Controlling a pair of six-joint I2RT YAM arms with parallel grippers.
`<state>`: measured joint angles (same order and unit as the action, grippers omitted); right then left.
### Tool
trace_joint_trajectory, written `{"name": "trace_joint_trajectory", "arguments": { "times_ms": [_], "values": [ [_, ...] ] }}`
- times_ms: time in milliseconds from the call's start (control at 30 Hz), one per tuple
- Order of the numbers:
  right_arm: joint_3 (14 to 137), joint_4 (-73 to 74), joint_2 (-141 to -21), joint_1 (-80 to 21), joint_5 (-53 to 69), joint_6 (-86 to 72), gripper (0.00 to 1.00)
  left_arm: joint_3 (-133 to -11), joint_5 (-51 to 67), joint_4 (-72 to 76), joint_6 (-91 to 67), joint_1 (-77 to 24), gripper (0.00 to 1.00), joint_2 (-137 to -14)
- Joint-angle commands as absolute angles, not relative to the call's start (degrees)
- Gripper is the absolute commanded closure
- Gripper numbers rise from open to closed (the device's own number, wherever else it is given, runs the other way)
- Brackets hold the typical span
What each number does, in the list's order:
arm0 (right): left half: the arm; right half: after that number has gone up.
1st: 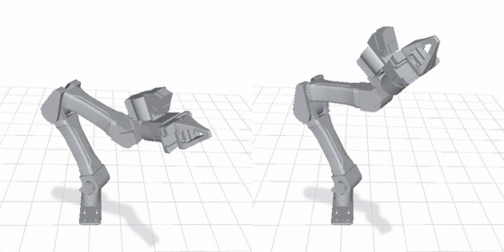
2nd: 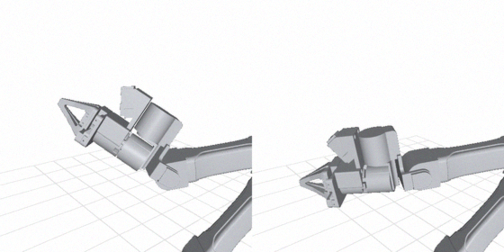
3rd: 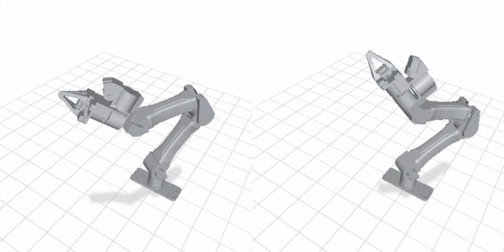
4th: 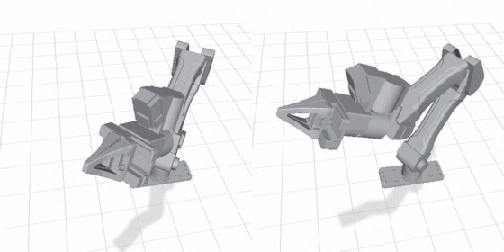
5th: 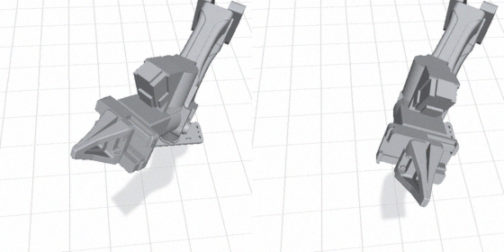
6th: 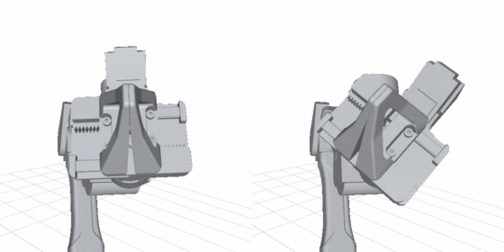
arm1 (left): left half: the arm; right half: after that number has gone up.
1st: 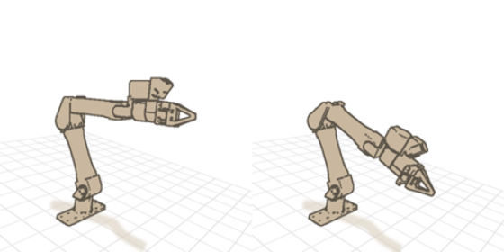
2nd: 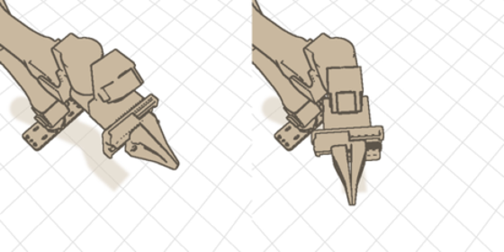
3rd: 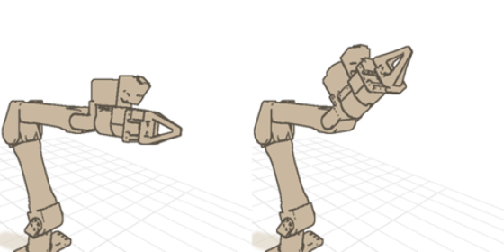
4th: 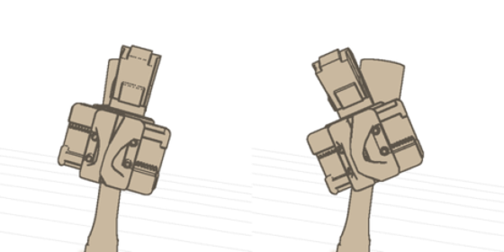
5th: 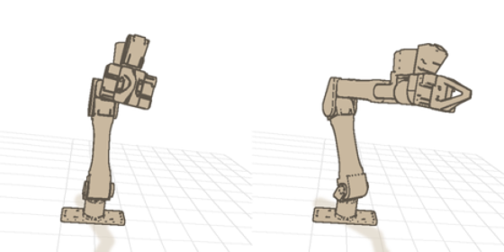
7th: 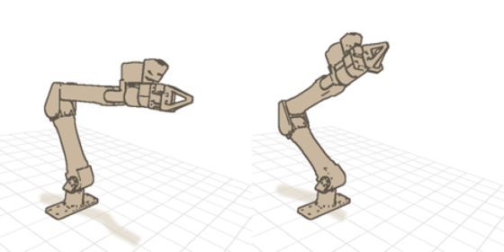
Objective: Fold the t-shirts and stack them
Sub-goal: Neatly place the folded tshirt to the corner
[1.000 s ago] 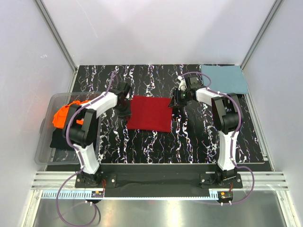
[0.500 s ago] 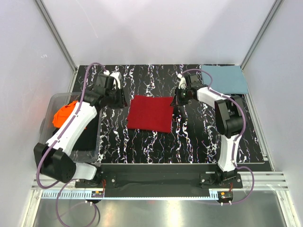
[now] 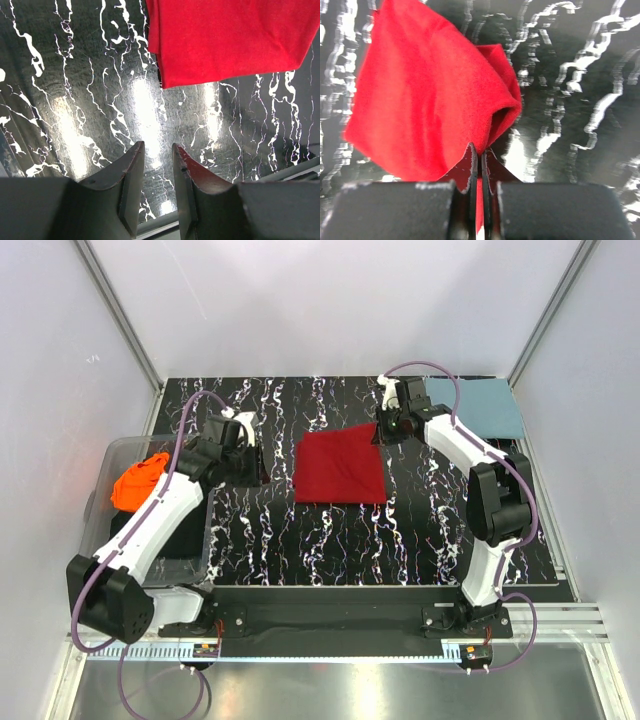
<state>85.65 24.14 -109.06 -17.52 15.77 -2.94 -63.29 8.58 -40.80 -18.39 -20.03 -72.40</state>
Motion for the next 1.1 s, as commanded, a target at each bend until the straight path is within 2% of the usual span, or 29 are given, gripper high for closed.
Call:
{"name": "trace_joint_trajectory", "arguments": {
  "times_ms": [0, 300, 600, 1067],
  "values": [
    [90.0, 25.7, -106.4, -17.8, 6.5, 4.7, 1.0, -62.8, 8.4, -37.2, -17.4, -20.2, 0.66, -70.3],
    [91.8, 25.7, -104.3, -15.6, -4.9, 12.7, 1.0, -62.0, 10.2, -36.5, -17.2, -20.5, 0.66, -71.4],
    [90.7, 21.6, -101.0, -8.3, -1.9, 21.8, 1.0, -61.8, 11.6, -36.4, -17.3, -20.5, 0.64, -73.3],
    [100.5, 20.6, -105.1, -0.4, -0.2, 24.4, 1.0, -61.9, 12.8, -36.7, -15.6, -21.3, 0.61, -72.9]
  ]
}}
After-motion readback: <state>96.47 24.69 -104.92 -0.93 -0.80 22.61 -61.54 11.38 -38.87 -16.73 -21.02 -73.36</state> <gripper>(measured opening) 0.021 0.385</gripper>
